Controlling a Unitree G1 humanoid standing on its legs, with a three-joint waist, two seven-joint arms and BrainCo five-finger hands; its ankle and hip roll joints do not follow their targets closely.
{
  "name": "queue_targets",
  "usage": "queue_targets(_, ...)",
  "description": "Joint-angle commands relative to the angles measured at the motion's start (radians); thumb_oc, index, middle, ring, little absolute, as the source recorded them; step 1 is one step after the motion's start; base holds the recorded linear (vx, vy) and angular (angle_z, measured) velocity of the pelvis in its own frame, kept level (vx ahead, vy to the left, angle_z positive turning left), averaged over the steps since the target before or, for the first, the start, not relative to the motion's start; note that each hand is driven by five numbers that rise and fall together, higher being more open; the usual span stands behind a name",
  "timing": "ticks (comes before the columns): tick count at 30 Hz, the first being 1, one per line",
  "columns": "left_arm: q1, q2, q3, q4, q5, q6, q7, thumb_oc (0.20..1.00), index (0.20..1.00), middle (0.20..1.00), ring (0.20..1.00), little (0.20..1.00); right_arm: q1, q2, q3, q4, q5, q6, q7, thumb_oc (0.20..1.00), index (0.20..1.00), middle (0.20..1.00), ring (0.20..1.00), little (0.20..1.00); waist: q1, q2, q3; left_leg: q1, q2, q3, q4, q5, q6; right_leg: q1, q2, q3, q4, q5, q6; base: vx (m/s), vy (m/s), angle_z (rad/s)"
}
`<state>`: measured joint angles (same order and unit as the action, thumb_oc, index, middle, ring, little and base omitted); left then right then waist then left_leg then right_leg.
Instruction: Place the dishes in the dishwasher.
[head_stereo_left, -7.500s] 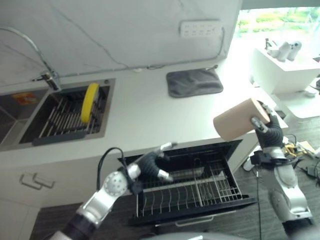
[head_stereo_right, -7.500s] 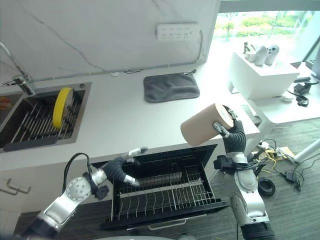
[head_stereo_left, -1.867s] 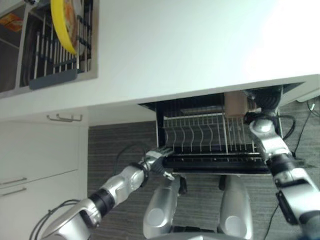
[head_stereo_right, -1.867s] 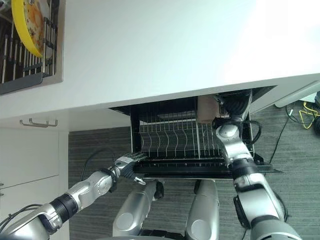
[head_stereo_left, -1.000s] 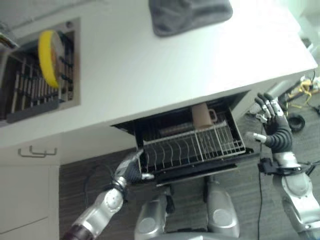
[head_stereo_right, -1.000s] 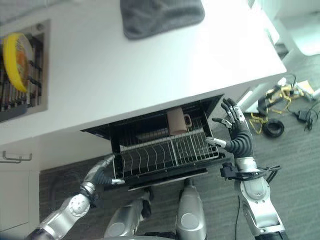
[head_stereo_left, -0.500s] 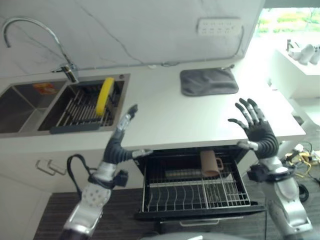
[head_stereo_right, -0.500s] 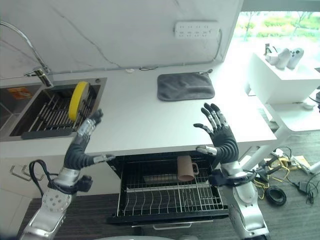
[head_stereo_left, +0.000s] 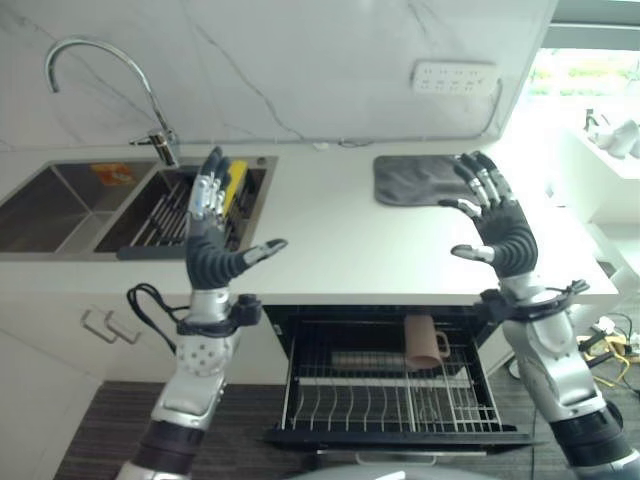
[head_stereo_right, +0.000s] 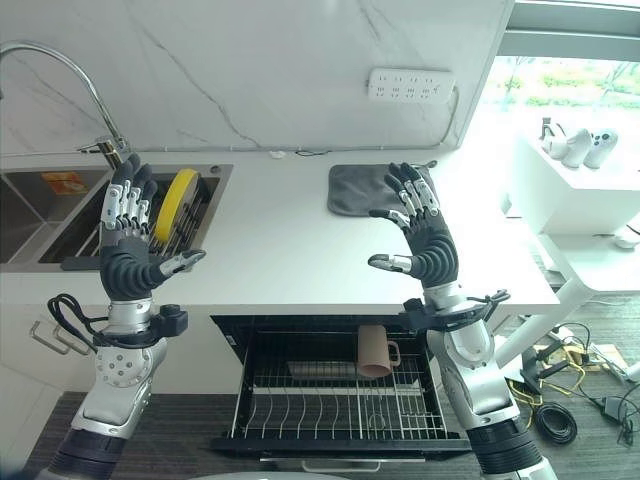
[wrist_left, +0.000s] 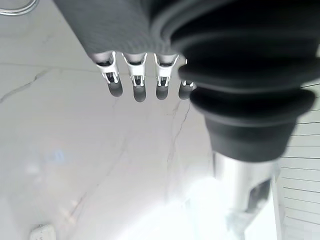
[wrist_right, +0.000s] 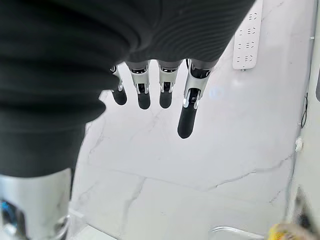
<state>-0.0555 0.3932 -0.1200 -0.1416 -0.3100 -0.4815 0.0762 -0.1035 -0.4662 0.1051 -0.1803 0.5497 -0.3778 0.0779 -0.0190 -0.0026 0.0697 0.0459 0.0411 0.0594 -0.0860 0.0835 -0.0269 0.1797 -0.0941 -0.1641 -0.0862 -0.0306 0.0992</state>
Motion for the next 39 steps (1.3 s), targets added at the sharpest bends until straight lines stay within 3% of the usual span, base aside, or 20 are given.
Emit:
queue_targets(1,-0.09,0.009,-0.005,0.061,-0.128,0.043,-0.162,1.0,1.0,1.0,1.0,1.0,-0.082,0.019,-0.086,0.029,0.081,-0.045,0.022,1.0,1.0,1.0,1.0,1.0,-0.007,0.0,-0.004,0.036,-0.06,-0.032,0.091,-0.155,0.013,-0.076,0.095,0.127,0.084,-0.04,-0.035,0.02,-0.052,0.05)
queue_targets(8,-0.073,0.015,0.009,0.053,-0.119,0.07,-0.168,1.0,1.0,1.0,1.0,1.0,-0.065,0.03,-0.086,0.015,0.042,-0.019,-0.014,1.0,1.0,1.0,1.0,1.0,-0.016,0.006,-0.009,0.054,-0.054,-0.025,0.084,-0.153,0.011,-0.068,0.104,0.136,0.09,-0.049,-0.038,0.03,-0.054,0.0)
queue_targets(11,-0.055,0.024,0.022,0.036,-0.118,0.068,-0.188,1.0,1.0,1.0,1.0,1.0,-0.038,0.012,-0.1,-0.013,0.0,-0.019,-0.024,1.0,1.0,1.0,1.0,1.0,-0.021,-0.007,0.006,-0.008,-0.065,0.012,0.246,-0.185,0.005,-0.079,0.094,0.126,0.143,-0.067,-0.048,-0.03,-0.019,0.02)
queue_targets(14,-0.037,0.03,0.036,0.017,-0.121,0.06,-0.204,1.0,1.0,1.0,1.0,1.0,-0.026,-0.007,-0.104,-0.027,-0.018,-0.032,-0.031,1.0,1.0,1.0,1.0,1.0,-0.012,-0.017,0.031,-0.085,-0.072,-0.033,0.401,-0.17,0.013,-0.094,0.089,0.142,0.19,-0.076,-0.062,-0.06,0.074,0.15)
queue_targets(15,-0.022,0.031,0.052,0.014,-0.135,0.053,-0.222,1.0,1.0,1.0,1.0,1.0,-0.028,-0.012,-0.103,-0.028,-0.015,-0.035,-0.027,1.0,1.0,1.0,1.0,1.0,-0.011,-0.017,0.042,-0.083,-0.044,-0.059,0.397,-0.169,0.021,-0.112,0.089,0.157,0.222,-0.087,-0.065,-0.05,0.219,0.11)
queue_targets(17,-0.015,0.035,0.058,0.009,-0.147,0.047,-0.237,1.0,1.0,1.0,1.0,1.0,-0.041,-0.017,-0.097,-0.028,-0.016,-0.03,-0.023,1.0,1.0,1.0,1.0,1.0,-0.01,-0.007,0.043,-0.052,0.011,-0.083,0.321,-0.136,0.003,-0.123,0.078,0.155,0.239,-0.103,-0.061,-0.03,0.351,-0.2)
queue_targets(20,-0.025,0.037,0.048,-0.004,-0.135,0.05,-0.223,1.0,1.0,1.0,1.0,1.0,-0.066,-0.034,-0.095,-0.039,-0.017,-0.013,-0.046,1.0,1.0,1.0,1.0,1.0,-0.007,0.013,0.044,-0.023,0.103,-0.151,0.203,-0.054,-0.048,-0.115,0.043,0.174,0.243,-0.126,-0.041,0.02,0.475,-0.29)
queue_targets(22,-0.027,0.04,0.046,-0.003,-0.135,0.041,-0.216,1.0,1.0,1.0,1.0,1.0,-0.084,-0.054,-0.105,-0.054,0.0,0.014,-0.058,1.0,1.0,1.0,1.0,1.0,-0.013,0.029,0.045,-0.005,0.149,-0.177,0.162,-0.044,-0.068,-0.12,0.016,0.193,0.263,-0.144,-0.025,0.03,0.639,-0.2)
queue_targets(24,-0.03,0.048,0.042,0.0,-0.153,0.043,-0.234,1.0,1.0,1.0,1.0,1.0,-0.078,-0.07,-0.129,-0.069,0.022,0.037,-0.068,1.0,1.0,1.0,1.0,1.0,-0.028,0.044,0.046,0.009,0.181,-0.147,0.152,-0.052,-0.079,-0.13,-0.023,0.186,0.281,-0.149,-0.004,0.0,0.706,-0.3)
queue_targets(26,-0.043,0.065,0.025,0.022,-0.151,0.03,-0.251,1.0,1.0,1.0,1.0,1.0,-0.075,-0.073,-0.15,-0.054,0.049,0.028,-0.075,1.0,1.0,1.0,1.0,1.0,-0.045,0.051,0.05,0.032,0.176,-0.11,0.142,-0.12,-0.082,-0.138,-0.085,0.185,0.276,-0.121,0.041,-0.01,0.78,-0.07)
queue_targets(27,-0.055,0.075,0.012,0.034,-0.152,0.022,-0.252,1.0,1.0,1.0,1.0,1.0,-0.063,-0.058,-0.173,-0.055,0.067,0.011,-0.071,1.0,1.0,1.0,1.0,1.0,-0.049,0.046,0.055,0.019,0.14,-0.106,0.175,-0.161,-0.077,-0.127,-0.138,0.193,0.226,-0.053,0.09,-0.02,0.809,0.08)
queue_targets(28,-0.068,0.078,0.011,0.045,-0.142,0.032,-0.248,1.0,1.0,1.0,1.0,1.0,-0.054,-0.044,-0.191,-0.05,0.078,0.004,-0.062,1.0,1.0,1.0,1.0,1.0,-0.053,0.041,0.059,0.011,0.11,-0.093,0.202,-0.193,-0.061,-0.131,-0.173,0.206,0.195,-0.009,0.116,-0.03,0.656,0.25)
queue_targets(30,-0.061,0.098,0.021,0.046,-0.13,0.039,-0.228,1.0,1.0,1.0,1.0,1.0,-0.056,-0.024,-0.194,-0.048,0.099,0.016,-0.044,1.0,1.0,1.0,1.0,1.0,-0.032,0.042,0.062,0.025,0.084,-0.033,0.2,-0.21,-0.045,-0.148,-0.187,0.12,0.189,0.027,0.116,-0.07,0.459,0.23)
queue_targets(31,-0.05,0.105,0.037,0.043,-0.132,0.034,-0.226,1.0,1.0,1.0,1.0,1.0,-0.067,-0.013,-0.19,-0.046,0.105,0.023,-0.032,1.0,1.0,1.0,1.0,1.0,-0.018,0.046,0.065,0.037,0.073,0.006,0.186,-0.212,-0.029,-0.168,-0.18,0.066,0.218,0.032,0.116,-0.15,0.529,-0.65)
queue_targets(32,-0.045,0.116,0.057,0.038,-0.148,0.026,-0.238,1.0,1.0,1.0,1.0,1.0,-0.074,-0.011,-0.176,-0.051,0.081,0.017,-0.039,1.0,1.0,1.0,1.0,1.0,-0.012,0.055,0.064,0.034,0.046,0.052,0.169,-0.204,-0.007,-0.191,-0.093,0.023,0.282,-0.045,0.076,-0.14,0.444,-1.17)
queue_targets(34,-0.062,0.112,0.054,0.039,-0.138,0.022,-0.235,1.0,1.0,1.0,1.0,1.0,-0.072,-0.001,-0.16,-0.053,0.05,-0.001,-0.05,1.0,1.0,1.0,1.0,1.0,-0.012,0.05,0.06,0.025,0.006,0.07,0.158,-0.198,0.009,-0.203,-0.001,0.0,0.328,-0.091,0.037,-0.07,0.294,-0.69)
queue_targets(35,-0.073,0.106,0.048,0.04,-0.126,0.023,-0.226,1.0,1.0,1.0,1.0,1.0,-0.072,0.002,-0.154,-0.052,0.047,-0.008,-0.051,1.0,1.0,1.0,1.0,1.0,-0.012,0.044,0.059,0.021,-0.012,0.079,0.156,-0.198,0.013,-0.204,0.034,-0.013,0.338,-0.101,0.024,-0.02,0.201,0.16)
queue_targets(36,-0.096,0.093,0.027,0.038,-0.1,0.03,-0.192,1.0,1.0,1.0,1.0,1.0,-0.077,0.003,-0.138,-0.053,0.051,-0.016,-0.05,1.0,1.0,1.0,1.0,1.0,-0.015,0.028,0.06,0.017,-0.053,0.081,0.151,-0.195,0.02,-0.211,0.099,-0.012,0.355,-0.086,0.013,0.0,0.124,0.21)
queue_targets(38,-0.111,0.086,0.015,0.036,-0.089,0.037,-0.174,1.0,1.0,1.0,1.0,1.0,-0.08,0.005,-0.129,-0.05,0.052,-0.024,-0.043,1.0,1.0,1.0,1.0,1.0,-0.02,0.024,0.061,0.013,-0.073,0.067,0.157,-0.195,0.025,-0.217,0.115,0.007,0.354,-0.076,0.01,0.01,0.041,0.15)
queue_targets(39,-0.133,0.082,0.003,0.044,-0.08,0.043,-0.159,1.0,1.0,1.0,1.0,1.0,-0.085,0.007,-0.121,-0.041,0.048,-0.036,-0.037,1.0,1.0,1.0,1.0,1.0,-0.023,0.022,0.06,-0.006,-0.087,0.044,0.172,-0.192,0.024,-0.189,0.129,0.026,0.31,-0.113,-0.02,0.01,-0.031,0.11)
